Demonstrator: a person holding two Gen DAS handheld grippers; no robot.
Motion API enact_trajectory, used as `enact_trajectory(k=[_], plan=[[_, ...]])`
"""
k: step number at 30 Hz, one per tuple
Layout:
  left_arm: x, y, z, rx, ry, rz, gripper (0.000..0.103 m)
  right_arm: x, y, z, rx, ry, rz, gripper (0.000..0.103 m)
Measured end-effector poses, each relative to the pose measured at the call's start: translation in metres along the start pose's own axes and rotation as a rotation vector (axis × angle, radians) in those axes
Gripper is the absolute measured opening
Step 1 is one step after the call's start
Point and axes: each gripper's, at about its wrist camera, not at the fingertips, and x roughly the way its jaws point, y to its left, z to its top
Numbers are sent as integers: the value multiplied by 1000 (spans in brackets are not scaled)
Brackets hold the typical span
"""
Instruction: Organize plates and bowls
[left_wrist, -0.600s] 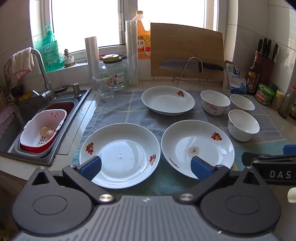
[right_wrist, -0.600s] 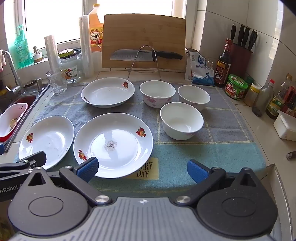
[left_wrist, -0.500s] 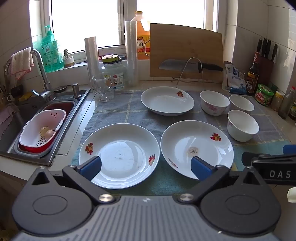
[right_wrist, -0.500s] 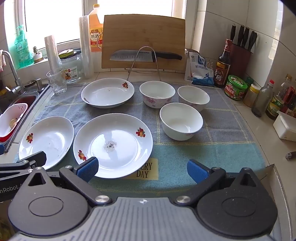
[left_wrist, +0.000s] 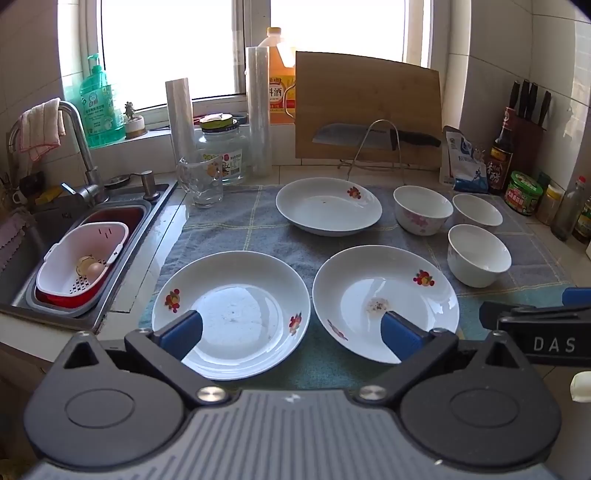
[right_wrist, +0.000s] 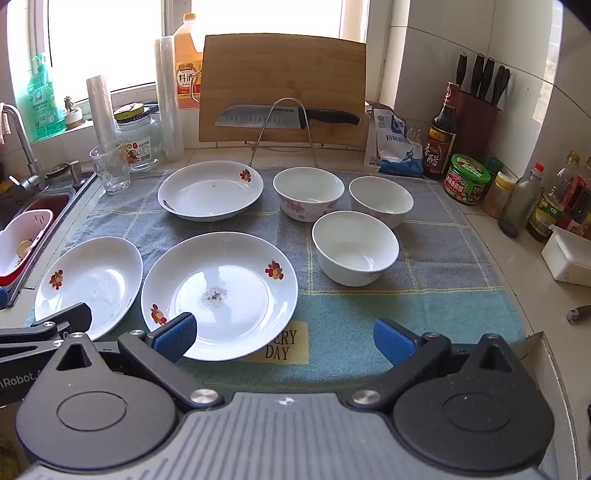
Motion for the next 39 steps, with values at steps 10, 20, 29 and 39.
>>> enact_trajectory(k=[10,20,29,39], plan=[[0,0,0,-4,-2,1,102,0,-1,2,-2,0,-3,103],[0,-1,2,-7,-1,-8,102,2,-2,5,-3,0,-7,103],[1,-1,3,-7,-1,-9,102,5,-3,5,-7,-1,-8,103],[2,-2,1,-6,0,-10,102,6,-4,5,-6,-2,-7,103]])
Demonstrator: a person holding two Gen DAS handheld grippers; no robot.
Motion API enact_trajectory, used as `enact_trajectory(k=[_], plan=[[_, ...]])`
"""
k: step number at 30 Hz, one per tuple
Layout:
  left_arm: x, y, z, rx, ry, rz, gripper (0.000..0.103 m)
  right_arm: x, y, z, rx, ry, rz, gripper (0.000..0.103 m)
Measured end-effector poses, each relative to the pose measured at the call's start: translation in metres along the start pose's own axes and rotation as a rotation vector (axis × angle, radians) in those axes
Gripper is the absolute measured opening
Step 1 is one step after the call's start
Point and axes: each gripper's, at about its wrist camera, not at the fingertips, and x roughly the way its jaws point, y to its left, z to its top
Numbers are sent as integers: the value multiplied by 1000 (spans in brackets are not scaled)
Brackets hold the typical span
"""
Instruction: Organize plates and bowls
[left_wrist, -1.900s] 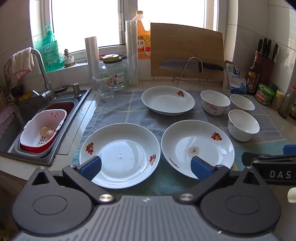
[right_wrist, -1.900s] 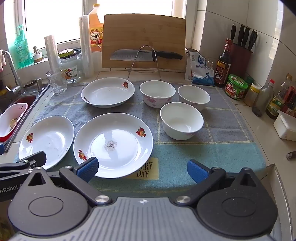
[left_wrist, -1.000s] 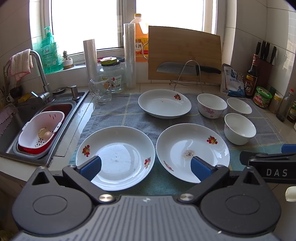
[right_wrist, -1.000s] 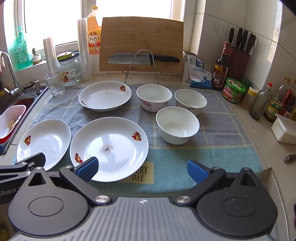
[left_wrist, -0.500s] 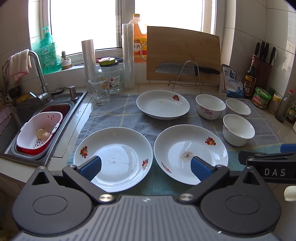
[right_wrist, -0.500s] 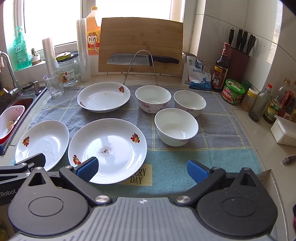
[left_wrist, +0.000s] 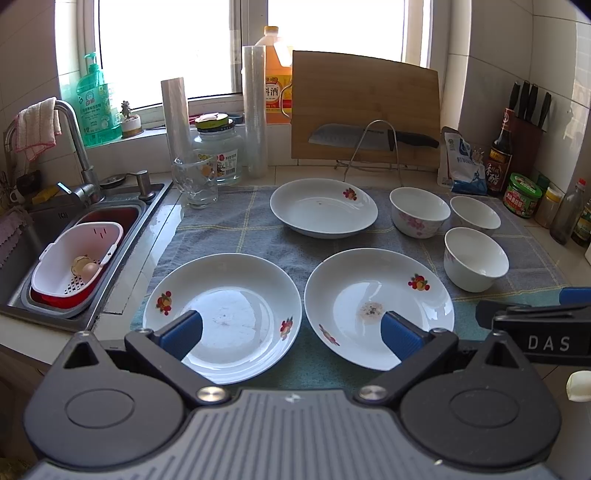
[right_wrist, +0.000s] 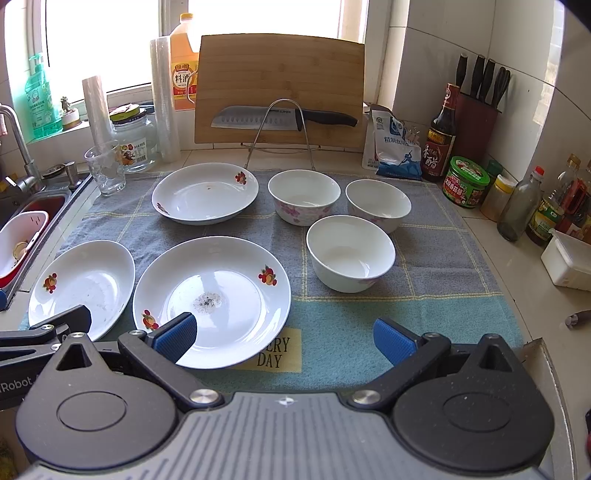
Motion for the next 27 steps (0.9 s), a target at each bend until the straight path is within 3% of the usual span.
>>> enact_trajectory(k=[27], plan=[[4,-6,0,0,2,15,102,5,-5,2,-1,1,5,103]])
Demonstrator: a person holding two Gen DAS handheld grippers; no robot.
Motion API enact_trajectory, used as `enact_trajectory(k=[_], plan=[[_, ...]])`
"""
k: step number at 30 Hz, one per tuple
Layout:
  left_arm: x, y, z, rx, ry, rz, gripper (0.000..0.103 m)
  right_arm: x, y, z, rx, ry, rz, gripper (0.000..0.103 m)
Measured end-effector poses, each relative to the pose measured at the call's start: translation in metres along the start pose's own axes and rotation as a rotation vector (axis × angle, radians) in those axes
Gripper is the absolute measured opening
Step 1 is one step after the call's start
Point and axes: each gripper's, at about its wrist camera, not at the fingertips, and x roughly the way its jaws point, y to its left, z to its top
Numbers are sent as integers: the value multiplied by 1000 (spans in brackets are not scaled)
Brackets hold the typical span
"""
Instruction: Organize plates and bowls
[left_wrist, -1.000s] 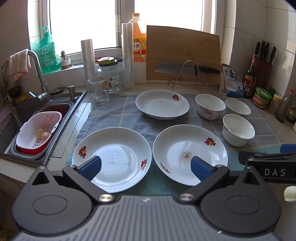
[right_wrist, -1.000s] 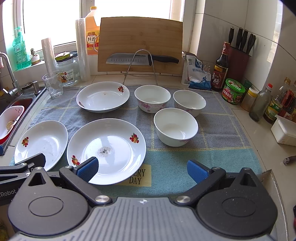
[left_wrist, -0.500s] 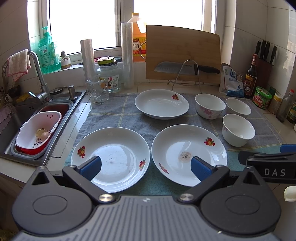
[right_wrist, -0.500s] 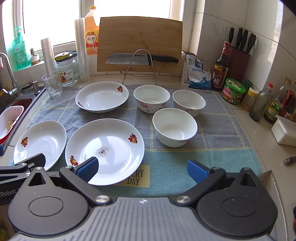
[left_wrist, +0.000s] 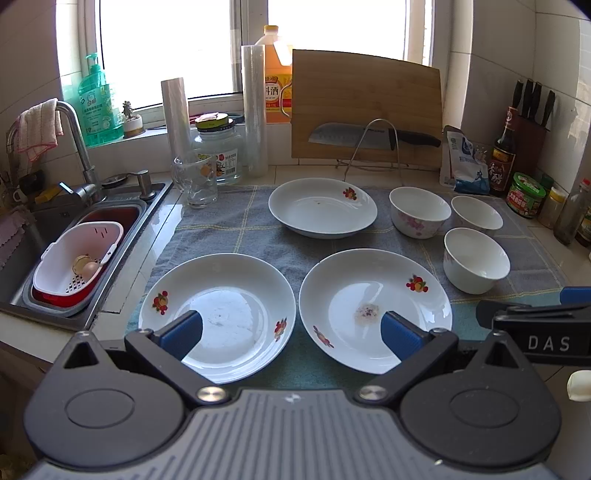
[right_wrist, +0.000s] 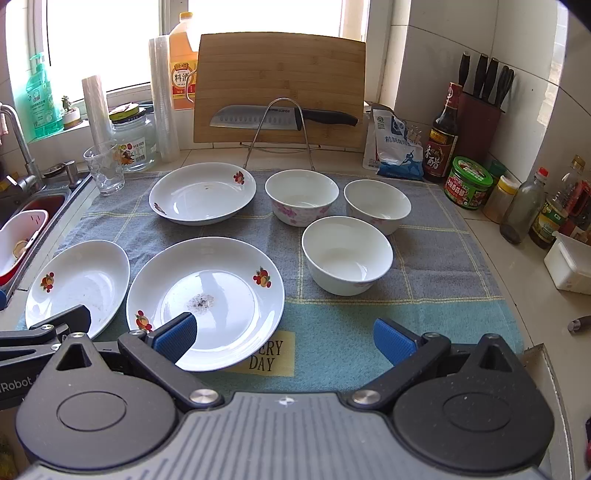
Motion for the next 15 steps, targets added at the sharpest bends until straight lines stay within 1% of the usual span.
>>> enact_trajectory(k=[8,15], plan=[[0,-8,2,-6,1,20,102,7,-8,2,-13,-1,22,103],[-2,-12,4,2,-12,33,102,12,-15,5,-29,-13,77,103]])
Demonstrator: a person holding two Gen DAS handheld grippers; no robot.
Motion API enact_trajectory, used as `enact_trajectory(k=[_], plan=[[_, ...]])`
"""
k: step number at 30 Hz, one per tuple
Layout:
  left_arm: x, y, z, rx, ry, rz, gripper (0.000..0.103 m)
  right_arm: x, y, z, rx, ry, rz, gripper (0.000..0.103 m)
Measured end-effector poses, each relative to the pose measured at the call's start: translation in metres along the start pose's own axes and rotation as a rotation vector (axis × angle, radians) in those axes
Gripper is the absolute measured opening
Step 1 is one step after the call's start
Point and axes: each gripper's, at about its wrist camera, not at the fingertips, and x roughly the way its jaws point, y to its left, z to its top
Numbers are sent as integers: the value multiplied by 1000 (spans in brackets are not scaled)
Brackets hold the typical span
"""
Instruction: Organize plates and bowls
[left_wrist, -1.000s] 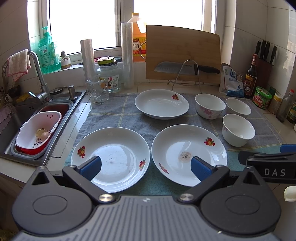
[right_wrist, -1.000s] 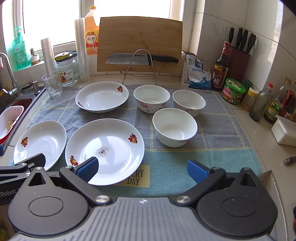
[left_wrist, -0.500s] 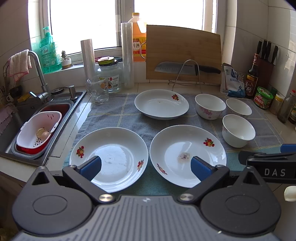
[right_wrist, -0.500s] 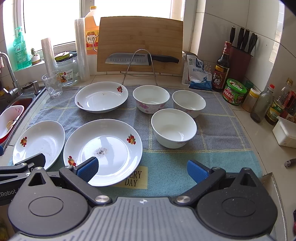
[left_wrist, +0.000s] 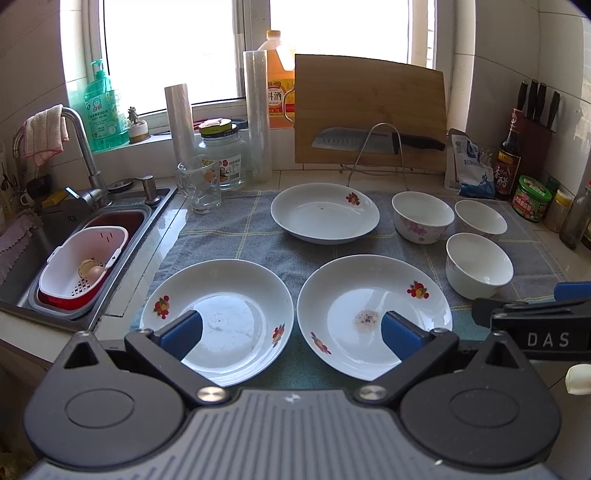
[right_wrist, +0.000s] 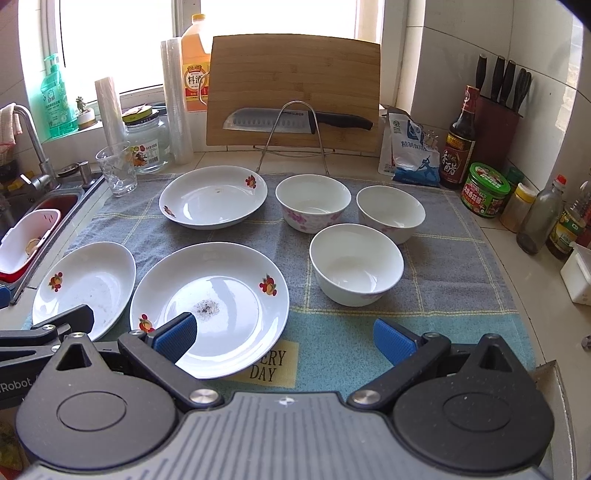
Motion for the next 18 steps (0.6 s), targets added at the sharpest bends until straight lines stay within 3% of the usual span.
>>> enact_trajectory(k=[10,15,18], plan=[[-2,7,-1,-4,-23,16,102,15,-8,21,-82,-61,95,103],[-2,31,-14,-60,-55,31,102,25,-2,36,-142,-101,159,103],[6,44,-20,-47,-27,62,102,32,5,42,-170,-111,217,103]])
